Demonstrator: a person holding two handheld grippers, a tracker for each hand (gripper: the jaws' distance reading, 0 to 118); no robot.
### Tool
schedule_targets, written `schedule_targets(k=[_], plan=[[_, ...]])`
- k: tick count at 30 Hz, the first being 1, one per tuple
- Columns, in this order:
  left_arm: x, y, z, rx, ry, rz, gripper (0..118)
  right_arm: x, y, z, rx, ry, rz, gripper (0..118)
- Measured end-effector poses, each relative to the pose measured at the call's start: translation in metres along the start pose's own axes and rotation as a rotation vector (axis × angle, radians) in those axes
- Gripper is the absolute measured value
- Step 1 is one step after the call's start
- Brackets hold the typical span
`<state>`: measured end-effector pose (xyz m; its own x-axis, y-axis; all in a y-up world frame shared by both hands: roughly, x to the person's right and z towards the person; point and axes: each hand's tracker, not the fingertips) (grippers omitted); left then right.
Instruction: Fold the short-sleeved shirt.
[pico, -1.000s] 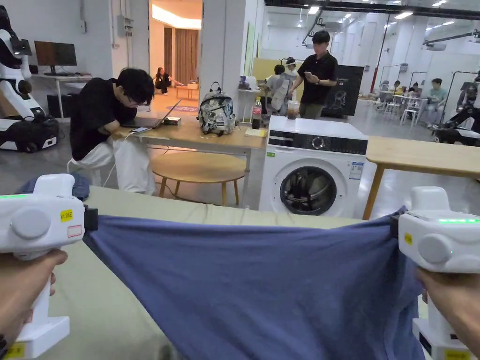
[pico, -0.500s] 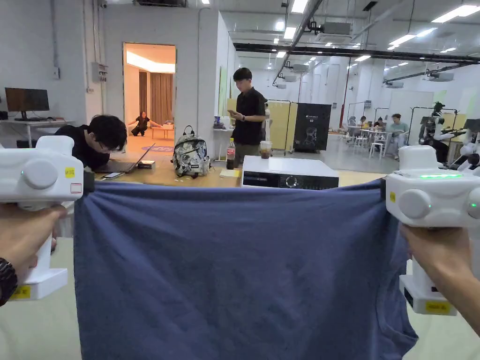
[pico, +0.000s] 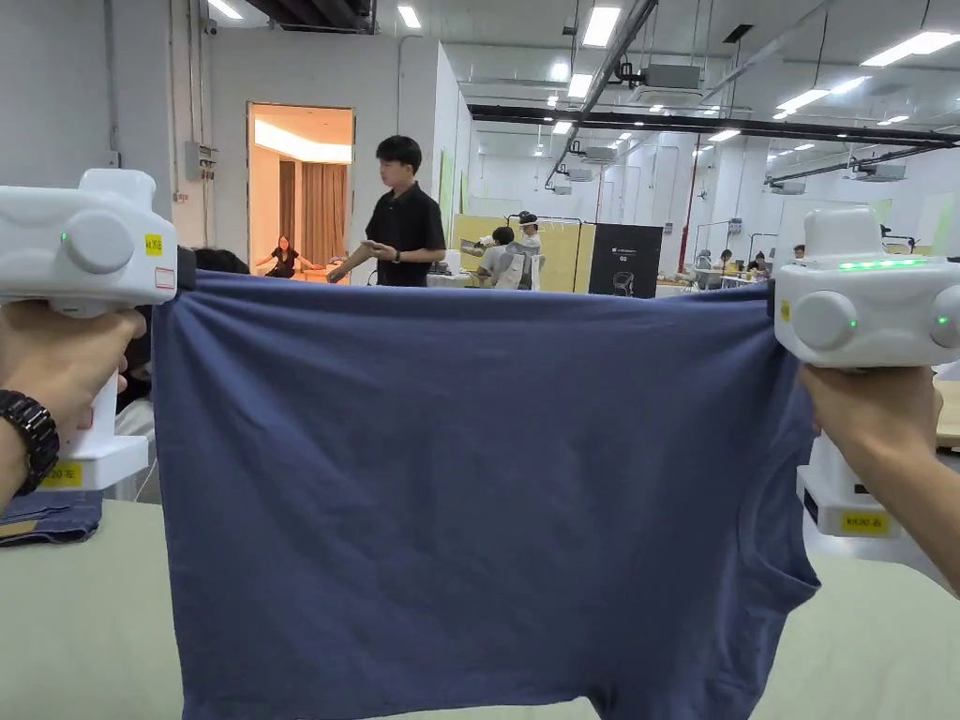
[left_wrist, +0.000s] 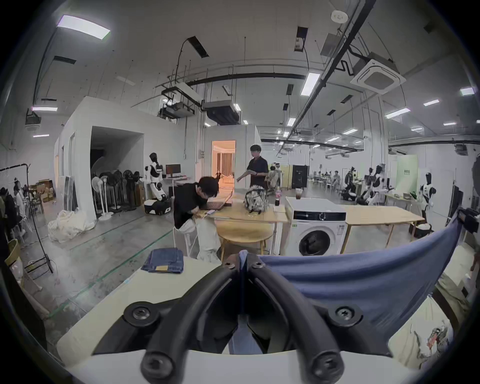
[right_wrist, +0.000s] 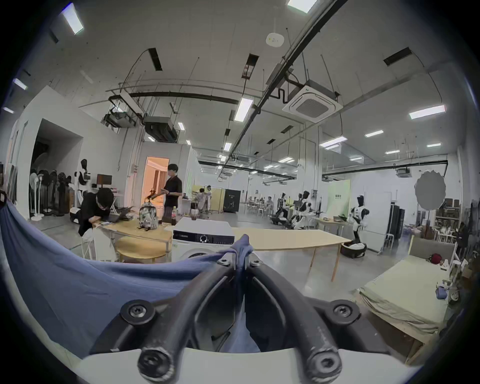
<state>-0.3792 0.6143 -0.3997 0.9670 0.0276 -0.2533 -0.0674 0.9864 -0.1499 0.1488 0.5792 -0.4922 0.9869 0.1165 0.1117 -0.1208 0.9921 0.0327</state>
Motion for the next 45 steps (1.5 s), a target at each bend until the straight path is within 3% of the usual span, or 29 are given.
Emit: schedule_targets(k=[5, 13, 31, 37, 45], plan=[[0.003, -0.009, -0.003, 0.002, 0.004, -0.016, 0, -0.001, -0.013, 0.003, -0.005, -0.005, 0.013, 3], [0.002, -0.088, 0.01, -0.077, -0.014, -0.042, 0, 0.003, -0.077, 0.041, -0.064, 0.002, 0.058, 3], [-0.031, -0.226, 0.141, -0.148, -0.08, 0.0, 0, 0.039, -0.185, 0.224, -0.2, 0.067, 0.111, 3], [-0.041, -0.283, 0.186, -0.256, -0.11, 0.005, 0, 0.039, -0.239, 0.266, -0.312, 0.125, 0.13, 3], [-0.051, -0.37, 0.216, -0.504, -0.137, -0.018, 0, 0.043, -0.308, 0.305, -0.593, 0.205, 0.148, 3]])
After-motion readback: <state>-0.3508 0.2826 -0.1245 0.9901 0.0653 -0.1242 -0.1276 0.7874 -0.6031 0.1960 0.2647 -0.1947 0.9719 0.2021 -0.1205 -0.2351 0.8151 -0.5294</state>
